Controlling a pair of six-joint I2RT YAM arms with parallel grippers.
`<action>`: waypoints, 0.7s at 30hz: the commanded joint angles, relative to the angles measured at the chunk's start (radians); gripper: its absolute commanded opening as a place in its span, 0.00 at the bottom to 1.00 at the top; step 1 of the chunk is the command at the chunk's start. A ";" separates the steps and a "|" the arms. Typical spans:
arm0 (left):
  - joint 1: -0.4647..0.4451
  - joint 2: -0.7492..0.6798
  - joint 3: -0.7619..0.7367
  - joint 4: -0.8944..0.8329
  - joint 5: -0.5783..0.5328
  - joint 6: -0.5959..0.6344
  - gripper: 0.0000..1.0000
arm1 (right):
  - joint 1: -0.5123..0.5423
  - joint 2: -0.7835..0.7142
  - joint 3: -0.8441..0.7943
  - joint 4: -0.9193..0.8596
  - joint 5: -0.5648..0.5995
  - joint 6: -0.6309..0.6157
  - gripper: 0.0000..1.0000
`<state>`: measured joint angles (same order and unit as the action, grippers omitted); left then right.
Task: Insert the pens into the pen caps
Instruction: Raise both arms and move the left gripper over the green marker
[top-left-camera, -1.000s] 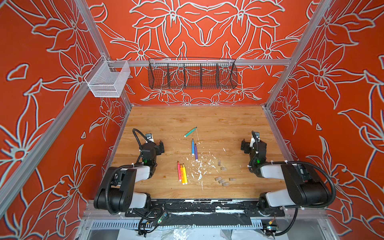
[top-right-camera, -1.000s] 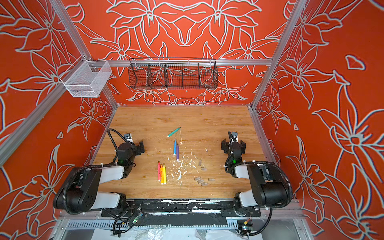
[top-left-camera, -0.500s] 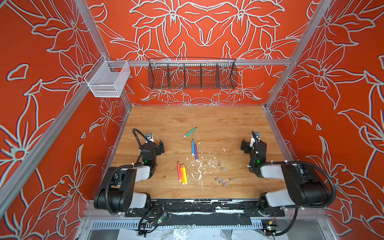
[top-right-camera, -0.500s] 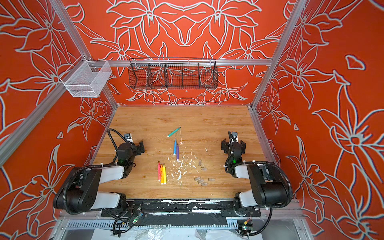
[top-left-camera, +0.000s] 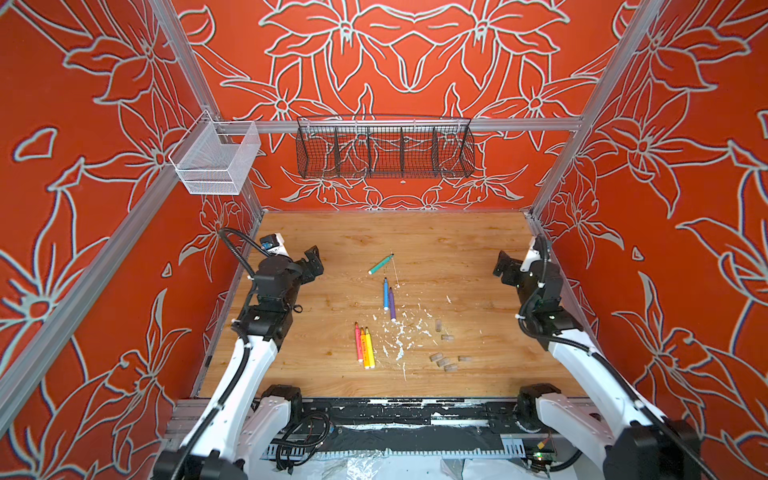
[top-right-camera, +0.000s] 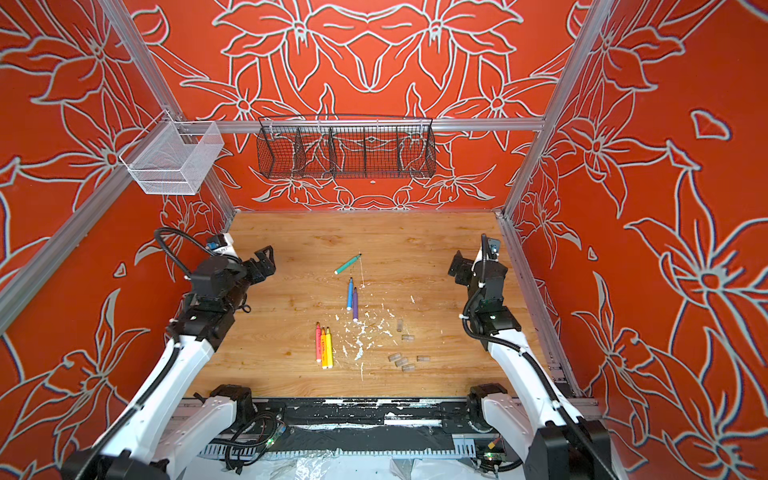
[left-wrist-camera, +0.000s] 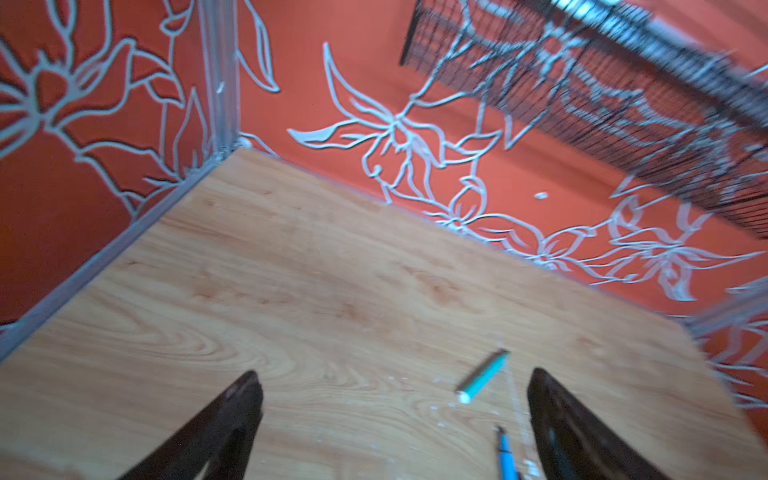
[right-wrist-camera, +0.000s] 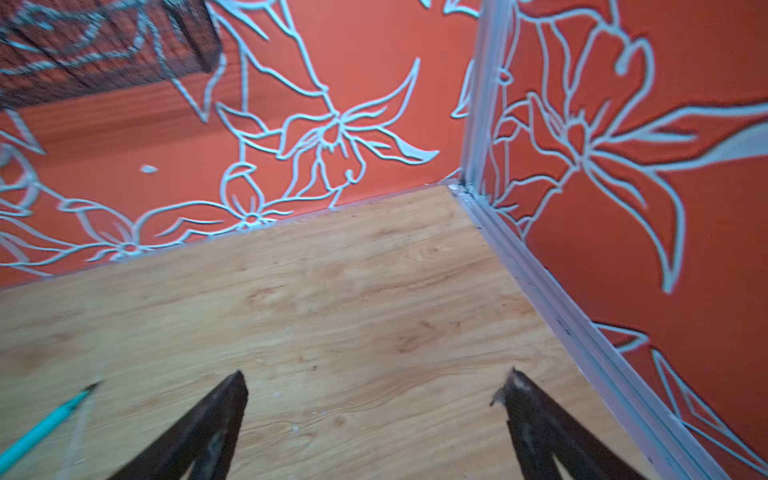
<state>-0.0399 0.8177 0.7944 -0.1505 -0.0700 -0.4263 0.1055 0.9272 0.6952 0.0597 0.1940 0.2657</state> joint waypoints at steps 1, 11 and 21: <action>0.000 -0.163 0.028 -0.251 0.140 -0.340 0.96 | -0.006 -0.093 0.131 -0.340 -0.104 0.225 0.97; 0.000 0.101 0.277 -0.315 0.335 -0.270 0.97 | -0.010 -0.100 0.165 -0.406 -0.319 0.271 0.97; -0.070 0.485 0.194 -0.248 0.269 -0.291 0.74 | 0.018 0.219 0.097 -0.338 -0.284 0.293 0.71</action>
<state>-0.0727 1.2461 1.0004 -0.4175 0.2081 -0.7322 0.1135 1.1236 0.8127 -0.3058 -0.0940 0.5350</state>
